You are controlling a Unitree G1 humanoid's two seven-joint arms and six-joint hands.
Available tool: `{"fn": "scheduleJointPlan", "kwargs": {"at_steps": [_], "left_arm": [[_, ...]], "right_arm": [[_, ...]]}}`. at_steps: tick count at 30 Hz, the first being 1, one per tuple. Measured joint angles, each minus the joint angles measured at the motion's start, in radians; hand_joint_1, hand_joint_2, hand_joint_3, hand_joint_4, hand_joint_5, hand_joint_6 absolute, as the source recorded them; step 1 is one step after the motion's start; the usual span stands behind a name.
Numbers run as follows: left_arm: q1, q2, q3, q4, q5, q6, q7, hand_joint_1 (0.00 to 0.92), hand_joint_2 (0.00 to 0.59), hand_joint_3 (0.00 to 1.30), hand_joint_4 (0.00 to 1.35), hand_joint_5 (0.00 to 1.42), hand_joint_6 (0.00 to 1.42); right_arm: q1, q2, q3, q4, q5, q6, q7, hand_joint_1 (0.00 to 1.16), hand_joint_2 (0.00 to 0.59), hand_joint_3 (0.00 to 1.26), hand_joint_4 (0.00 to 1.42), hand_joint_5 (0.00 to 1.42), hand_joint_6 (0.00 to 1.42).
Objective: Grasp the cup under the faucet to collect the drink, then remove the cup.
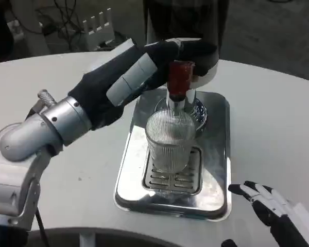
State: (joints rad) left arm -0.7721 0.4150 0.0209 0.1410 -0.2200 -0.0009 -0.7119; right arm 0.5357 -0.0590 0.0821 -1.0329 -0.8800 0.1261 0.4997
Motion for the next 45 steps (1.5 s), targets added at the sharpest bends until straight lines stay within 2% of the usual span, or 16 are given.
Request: {"fn": "scheduleJointPlan", "kwargs": {"at_steps": [6, 15, 21, 35, 45], "left_arm": [[-0.009, -0.012, -0.022, 0.008, 0.031, -0.017, 0.003, 0.0, 0.0, 0.27, 0.13, 0.23, 0.2], [-0.017, -0.008, -0.047, 0.016, 0.079, -0.073, 0.021, 0.0, 0.002, 0.27, 0.13, 0.23, 0.2], [-0.017, 0.015, -0.065, 0.004, 0.15, -0.129, 0.03, 0.0, 0.001, 0.28, 0.14, 0.23, 0.2], [-0.013, 0.051, -0.082, -0.01, 0.199, -0.192, 0.03, 0.0, 0.0, 0.29, 0.15, 0.24, 0.2], [-0.002, 0.082, -0.1, -0.016, 0.279, -0.261, 0.074, 0.0, 0.0, 0.29, 0.15, 0.24, 0.2]], "right_arm": [[-0.001, 0.0, 0.0, 0.003, 0.001, 0.002, -0.002, 0.61, 0.455, 0.14, 0.04, 0.0, 0.0], [-0.01, 0.0, 0.002, 0.006, 0.0, 0.004, -0.004, 0.61, 0.455, 0.14, 0.04, 0.0, 0.0], [-0.022, 0.0, 0.006, 0.009, -0.001, 0.013, -0.004, 0.61, 0.455, 0.14, 0.04, 0.0, 0.0], [-0.026, -0.003, 0.016, 0.009, -0.002, 0.019, -0.005, 0.61, 0.455, 0.14, 0.04, 0.0, 0.0], [-0.016, -0.004, 0.019, 0.009, -0.001, 0.019, -0.008, 0.61, 0.455, 0.14, 0.05, 0.0, 0.0]]}}
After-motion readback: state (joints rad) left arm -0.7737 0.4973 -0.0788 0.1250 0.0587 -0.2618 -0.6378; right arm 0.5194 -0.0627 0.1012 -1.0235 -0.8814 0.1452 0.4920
